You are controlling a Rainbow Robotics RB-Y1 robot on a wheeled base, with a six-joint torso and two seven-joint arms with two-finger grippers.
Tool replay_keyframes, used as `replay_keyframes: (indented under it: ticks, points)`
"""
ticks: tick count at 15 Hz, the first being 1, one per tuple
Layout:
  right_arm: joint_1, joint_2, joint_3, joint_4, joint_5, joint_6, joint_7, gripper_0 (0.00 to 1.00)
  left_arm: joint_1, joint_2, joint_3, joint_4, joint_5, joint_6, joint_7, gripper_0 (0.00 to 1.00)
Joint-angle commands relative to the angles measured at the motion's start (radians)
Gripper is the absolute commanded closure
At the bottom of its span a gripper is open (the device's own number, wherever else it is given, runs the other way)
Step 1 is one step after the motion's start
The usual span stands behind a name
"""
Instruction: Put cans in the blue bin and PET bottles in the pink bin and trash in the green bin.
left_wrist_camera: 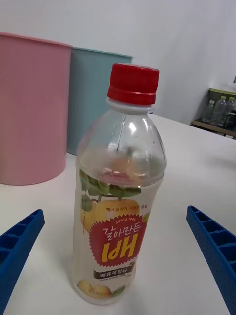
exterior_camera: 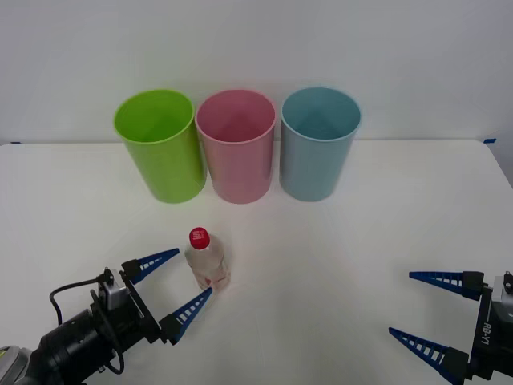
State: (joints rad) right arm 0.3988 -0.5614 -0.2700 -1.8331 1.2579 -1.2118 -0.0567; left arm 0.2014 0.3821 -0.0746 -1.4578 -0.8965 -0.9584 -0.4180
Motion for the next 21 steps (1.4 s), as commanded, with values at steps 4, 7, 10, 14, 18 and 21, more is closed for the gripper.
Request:
replay_keyframes:
  ticks: [4, 7, 10, 14, 18, 21]
  points:
    - [0.0, 0.0, 0.0, 0.0, 0.0, 0.0, 0.0, 0.0, -0.03, -0.005, -0.011, 0.005, -0.002, 0.017, -0.021, 0.0]
    - [0.0, 0.0, 0.0, 0.0, 0.0, 0.0, 0.0, 0.0, -0.066, -0.005, -0.021, 0.048, -0.002, 0.017, -0.039, 0.0]
    - [0.0, 0.0, 0.0, 0.0, 0.0, 0.0, 0.0, 0.0, -0.097, -0.005, -0.034, 0.079, -0.004, 0.018, -0.054, 0.0]
    - [0.0, 0.0, 0.0, 0.0, 0.0, 0.0, 0.0, 0.0, -0.134, -0.005, -0.053, 0.112, -0.005, 0.018, -0.064, 0.0]
    - [0.0, 0.0, 0.0, 0.0, 0.0, 0.0, 0.0, 0.0, -0.165, -0.005, -0.073, 0.142, -0.007, 0.018, -0.064, 0.0]
    - [0.0, 0.0, 0.0, 0.0, 0.0, 0.0, 0.0, 0.0, -0.175, -0.014, -0.08, 0.148, -0.021, 0.027, -0.064, 0.0]
